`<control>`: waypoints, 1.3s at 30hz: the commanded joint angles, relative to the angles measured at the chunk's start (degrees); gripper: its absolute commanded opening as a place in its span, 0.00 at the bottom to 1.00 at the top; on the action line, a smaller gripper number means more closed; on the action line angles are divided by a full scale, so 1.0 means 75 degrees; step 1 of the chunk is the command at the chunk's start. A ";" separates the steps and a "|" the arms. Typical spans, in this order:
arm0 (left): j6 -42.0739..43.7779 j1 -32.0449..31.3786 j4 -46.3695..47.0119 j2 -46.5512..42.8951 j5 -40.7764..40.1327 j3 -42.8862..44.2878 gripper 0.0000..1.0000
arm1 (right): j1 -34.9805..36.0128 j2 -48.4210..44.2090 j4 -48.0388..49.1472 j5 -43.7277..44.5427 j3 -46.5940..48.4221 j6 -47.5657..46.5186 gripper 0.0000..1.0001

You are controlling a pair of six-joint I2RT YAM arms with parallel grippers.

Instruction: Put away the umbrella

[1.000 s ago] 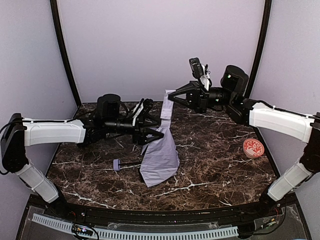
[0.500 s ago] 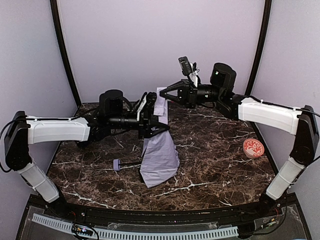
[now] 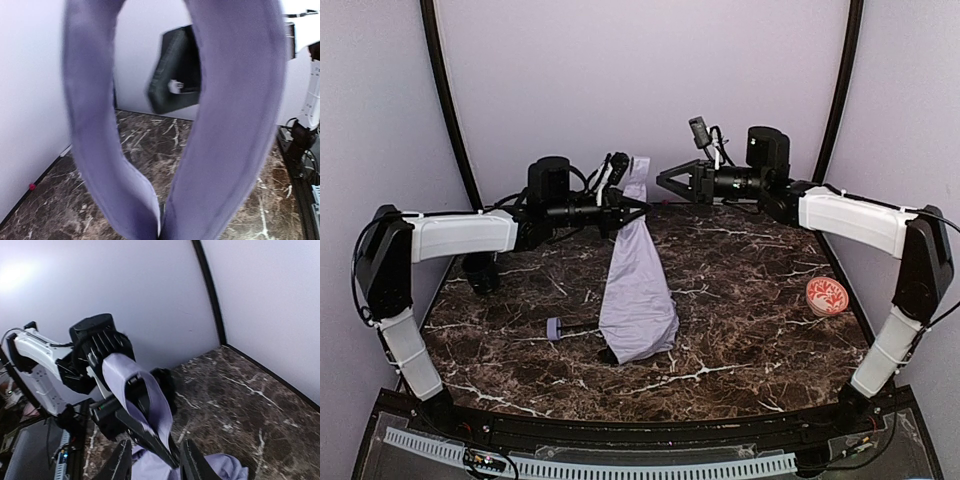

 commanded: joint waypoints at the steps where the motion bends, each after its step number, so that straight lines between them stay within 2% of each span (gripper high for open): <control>1: -0.0168 0.0680 -0.0272 0.0936 -0.0159 0.0765 0.00 | -0.0185 0.0116 -0.1649 0.1444 -0.0300 -0.1189 0.36; 7: -0.0481 0.1113 -0.0295 0.2582 -0.0027 0.1768 0.00 | 0.0207 0.0081 -0.1727 0.1934 -0.1137 -0.2513 0.40; 14: -0.0700 0.1286 -0.0436 0.3825 -0.0138 0.2400 0.00 | 0.0931 0.0774 -0.3224 0.1981 -0.0768 -0.4574 0.47; 22: -0.1068 0.1384 -0.0096 0.3992 0.0331 0.2335 0.00 | 0.1808 -0.1123 -0.1579 0.2939 -0.3517 -0.7416 0.65; 26: -0.1013 0.1397 -0.0150 0.4012 0.0300 0.2413 0.00 | 0.2717 -0.1376 -0.1249 0.4237 -0.4045 -0.8514 0.75; 31: -0.1006 0.1411 -0.0314 0.4001 0.0358 0.2473 0.00 | 0.3390 -0.0936 -0.0186 0.4926 -0.3996 -0.8699 0.78; 33: -0.1000 0.1411 -0.0403 0.3992 0.0384 0.2502 0.00 | 0.3428 -0.0767 -0.0154 0.4873 -0.3686 -0.8664 0.76; 34: -0.0980 0.1412 -0.0432 0.3990 0.0396 0.2506 0.00 | 0.3429 -0.0710 -0.0263 0.4688 -0.3499 -0.8638 0.71; 35: -0.0948 0.1406 -0.0480 0.3981 0.0397 0.2516 0.00 | 0.3429 -0.0706 -0.0369 0.4496 -0.3319 -0.8566 0.58; 36: -0.0912 0.1415 -0.0528 0.3972 0.0383 0.2535 0.00 | 0.3423 -0.0699 -0.0396 0.4340 -0.3129 -0.8362 0.37; 37: -0.0861 0.1415 -0.0590 0.3952 0.0395 0.2555 0.00 | 0.3380 -0.0701 -0.0406 0.4293 -0.2936 -0.8095 0.21; 39: -0.0774 0.1406 -0.0700 0.3895 0.0416 0.2567 0.00 | 0.3059 -0.0506 -0.0530 0.3771 -0.2528 -0.7478 0.05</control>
